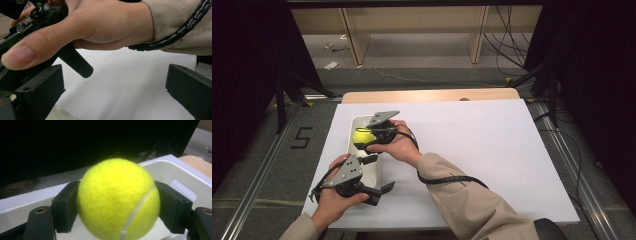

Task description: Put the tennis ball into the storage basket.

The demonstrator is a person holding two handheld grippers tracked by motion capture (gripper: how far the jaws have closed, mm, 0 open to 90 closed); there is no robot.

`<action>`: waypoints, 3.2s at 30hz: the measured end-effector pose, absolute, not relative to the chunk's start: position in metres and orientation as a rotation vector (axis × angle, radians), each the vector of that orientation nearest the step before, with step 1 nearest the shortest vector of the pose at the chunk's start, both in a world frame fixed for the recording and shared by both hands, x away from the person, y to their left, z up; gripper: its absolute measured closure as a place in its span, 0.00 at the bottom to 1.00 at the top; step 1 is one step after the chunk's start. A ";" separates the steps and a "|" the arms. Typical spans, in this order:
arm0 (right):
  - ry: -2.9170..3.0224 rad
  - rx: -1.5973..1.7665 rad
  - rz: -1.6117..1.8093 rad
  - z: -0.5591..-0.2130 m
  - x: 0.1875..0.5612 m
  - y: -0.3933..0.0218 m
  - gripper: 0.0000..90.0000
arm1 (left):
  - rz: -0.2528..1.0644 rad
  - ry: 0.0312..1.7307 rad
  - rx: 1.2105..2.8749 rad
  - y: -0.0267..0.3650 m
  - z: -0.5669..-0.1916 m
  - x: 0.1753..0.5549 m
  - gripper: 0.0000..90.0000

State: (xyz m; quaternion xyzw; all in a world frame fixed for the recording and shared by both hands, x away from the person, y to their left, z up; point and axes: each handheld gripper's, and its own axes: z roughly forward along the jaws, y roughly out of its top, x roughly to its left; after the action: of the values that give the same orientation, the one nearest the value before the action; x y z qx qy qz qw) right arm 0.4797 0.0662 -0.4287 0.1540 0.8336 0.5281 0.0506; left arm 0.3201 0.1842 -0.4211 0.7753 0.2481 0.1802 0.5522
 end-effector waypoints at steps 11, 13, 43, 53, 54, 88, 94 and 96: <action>2.555 0.468 1.587 -0.431 0.480 0.068 0.30 | 0.426 0.585 1.835 0.184 -0.421 0.320 0.02; 2.556 0.467 1.586 -0.432 0.480 0.068 0.30 | 0.426 0.585 1.836 0.184 -0.421 0.320 0.02; 2.594 0.464 1.560 -0.436 0.480 0.072 0.30 | 0.425 0.585 1.835 0.184 -0.421 0.320 0.02; 2.612 0.463 1.542 -0.439 0.480 0.073 0.30 | 0.424 0.585 1.835 0.184 -0.421 0.320 0.02; 2.614 0.462 1.539 -0.439 0.481 0.073 0.30 | 0.425 0.585 1.835 0.184 -0.421 0.320 0.02; 2.643 0.464 1.540 -0.442 0.480 0.075 0.23 | 0.422 0.583 1.836 0.183 -0.421 0.320 0.02; 2.621 0.482 1.565 -0.438 0.483 0.071 0.17 | 0.420 0.583 1.838 0.183 -0.421 0.320 0.02; 2.612 0.491 1.572 -0.437 0.483 0.069 0.17 | 0.420 0.582 1.839 0.183 -0.421 0.320 0.02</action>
State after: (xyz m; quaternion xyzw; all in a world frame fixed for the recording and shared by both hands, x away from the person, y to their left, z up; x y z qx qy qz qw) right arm 0.4833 0.0694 -0.4366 0.1591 0.8456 0.5088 0.0271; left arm 0.3202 0.1832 -0.4215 0.7773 0.2459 0.1773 0.5513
